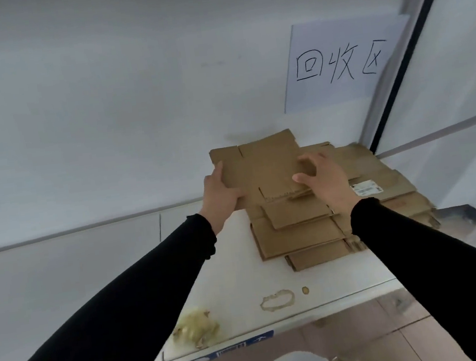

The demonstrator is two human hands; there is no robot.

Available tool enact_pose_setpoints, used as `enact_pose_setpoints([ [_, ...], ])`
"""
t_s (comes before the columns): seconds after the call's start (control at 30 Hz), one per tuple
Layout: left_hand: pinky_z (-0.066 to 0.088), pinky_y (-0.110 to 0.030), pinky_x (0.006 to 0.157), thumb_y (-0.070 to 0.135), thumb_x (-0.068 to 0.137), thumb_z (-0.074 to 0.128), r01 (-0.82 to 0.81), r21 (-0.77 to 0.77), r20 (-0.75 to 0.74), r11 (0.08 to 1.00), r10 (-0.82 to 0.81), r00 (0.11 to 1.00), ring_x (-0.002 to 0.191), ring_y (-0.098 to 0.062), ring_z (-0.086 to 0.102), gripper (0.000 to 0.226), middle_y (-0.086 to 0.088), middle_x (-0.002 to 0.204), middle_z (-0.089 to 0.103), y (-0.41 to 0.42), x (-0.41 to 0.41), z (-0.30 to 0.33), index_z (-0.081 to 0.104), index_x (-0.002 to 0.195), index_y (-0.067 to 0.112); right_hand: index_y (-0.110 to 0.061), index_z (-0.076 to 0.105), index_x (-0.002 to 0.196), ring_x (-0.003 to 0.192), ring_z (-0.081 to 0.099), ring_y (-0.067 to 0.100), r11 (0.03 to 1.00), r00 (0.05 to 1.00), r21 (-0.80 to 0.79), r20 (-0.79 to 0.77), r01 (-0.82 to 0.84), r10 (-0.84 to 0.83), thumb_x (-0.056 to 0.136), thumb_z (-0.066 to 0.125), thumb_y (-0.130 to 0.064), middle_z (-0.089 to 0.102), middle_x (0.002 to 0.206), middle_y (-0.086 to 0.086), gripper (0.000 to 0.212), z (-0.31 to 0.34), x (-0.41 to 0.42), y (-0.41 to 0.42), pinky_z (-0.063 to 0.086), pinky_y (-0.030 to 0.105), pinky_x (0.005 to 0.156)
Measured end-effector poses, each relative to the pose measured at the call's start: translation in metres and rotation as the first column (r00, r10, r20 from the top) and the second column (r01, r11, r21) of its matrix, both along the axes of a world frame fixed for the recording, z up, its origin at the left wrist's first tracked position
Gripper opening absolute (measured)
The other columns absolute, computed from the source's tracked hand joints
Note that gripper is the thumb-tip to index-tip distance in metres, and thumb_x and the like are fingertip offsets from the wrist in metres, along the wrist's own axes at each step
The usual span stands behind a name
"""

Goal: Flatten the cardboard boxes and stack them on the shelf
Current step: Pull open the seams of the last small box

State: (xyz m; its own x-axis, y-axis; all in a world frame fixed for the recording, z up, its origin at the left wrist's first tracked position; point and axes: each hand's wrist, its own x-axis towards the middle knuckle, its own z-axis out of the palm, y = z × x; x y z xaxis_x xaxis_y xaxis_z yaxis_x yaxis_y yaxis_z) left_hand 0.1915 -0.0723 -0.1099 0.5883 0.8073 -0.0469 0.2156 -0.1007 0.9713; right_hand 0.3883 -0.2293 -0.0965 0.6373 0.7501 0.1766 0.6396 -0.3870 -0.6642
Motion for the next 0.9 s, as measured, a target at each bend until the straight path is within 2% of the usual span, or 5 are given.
enact_pose_setpoints([
  [0.2, 0.044, -0.036, 0.111, 0.018, 0.085, 0.077, 0.119, 0.048, -0.091, 0.992, -0.114, 0.989, 0.134, -0.022, 0.046, 0.092, 0.000, 0.152, 0.036, -0.033, 0.095, -0.012, 0.022, 0.160, 0.021, -0.018, 0.056, 0.141, 0.111, 0.049, 0.015, 0.990, 0.989, -0.004, 0.054, 0.140, -0.139, 0.096, 0.068, -0.029, 0.044, 0.145, 0.008, 0.048, -0.013, 0.081, -0.039, 0.038, 0.026, 0.094],
  [0.37, 0.032, -0.023, 0.109, 0.024, 0.094, 0.070, 0.161, 0.140, -0.220, 0.977, -0.128, 0.967, 0.143, -0.027, 0.038, 0.084, -0.008, 0.164, 0.022, -0.042, 0.146, -0.024, 0.020, 0.161, 0.023, -0.018, 0.056, 0.144, 0.128, 0.050, 0.025, 0.981, 0.966, -0.030, 0.181, 0.191, -0.182, 0.098, 0.064, -0.035, 0.042, 0.146, 0.005, 0.050, -0.035, 0.128, -0.048, 0.046, 0.042, 0.107],
  [0.6, 0.034, -0.044, 0.118, 0.035, 0.097, 0.064, 0.156, 0.224, -0.347, 0.962, -0.071, 0.935, 0.142, -0.034, 0.036, 0.071, -0.014, 0.162, 0.024, -0.028, 0.175, -0.050, 0.029, 0.159, 0.023, -0.012, 0.048, 0.150, 0.137, 0.037, 0.024, 0.979, 0.960, -0.155, 0.264, 0.133, -0.088, 0.105, 0.050, -0.036, 0.041, 0.152, 0.006, 0.051, -0.061, 0.157, -0.029, 0.037, 0.037, 0.111],
  [0.73, 0.026, -0.045, 0.116, 0.054, 0.098, 0.051, 0.289, 0.427, -0.588, 0.857, 0.020, 0.809, 0.143, -0.038, 0.022, 0.067, -0.014, 0.158, 0.028, -0.024, 0.172, -0.068, 0.033, 0.157, 0.027, -0.017, 0.035, 0.156, 0.139, 0.033, 0.030, 0.928, 0.948, -0.347, 0.319, 0.134, -0.018, 0.105, 0.039, -0.051, 0.032, 0.159, 0.001, 0.061, -0.080, 0.161, -0.025, 0.038, 0.044, 0.110],
  [0.9, 0.000, -0.041, 0.126, 0.044, 0.108, 0.032, 0.546, 0.549, -0.666, 0.633, -0.064, 0.743, 0.155, -0.020, -0.014, 0.058, -0.002, 0.169, -0.008, -0.014, 0.175, -0.088, 0.016, 0.161, 0.025, -0.025, 0.043, 0.149, 0.139, 0.033, 0.027, 0.892, 0.878, -0.414, 0.477, 0.184, 0.040, 0.104, 0.037, -0.053, 0.038, 0.156, -0.005, 0.053, -0.093, 0.162, -0.030, 0.036, 0.045, 0.108],
])
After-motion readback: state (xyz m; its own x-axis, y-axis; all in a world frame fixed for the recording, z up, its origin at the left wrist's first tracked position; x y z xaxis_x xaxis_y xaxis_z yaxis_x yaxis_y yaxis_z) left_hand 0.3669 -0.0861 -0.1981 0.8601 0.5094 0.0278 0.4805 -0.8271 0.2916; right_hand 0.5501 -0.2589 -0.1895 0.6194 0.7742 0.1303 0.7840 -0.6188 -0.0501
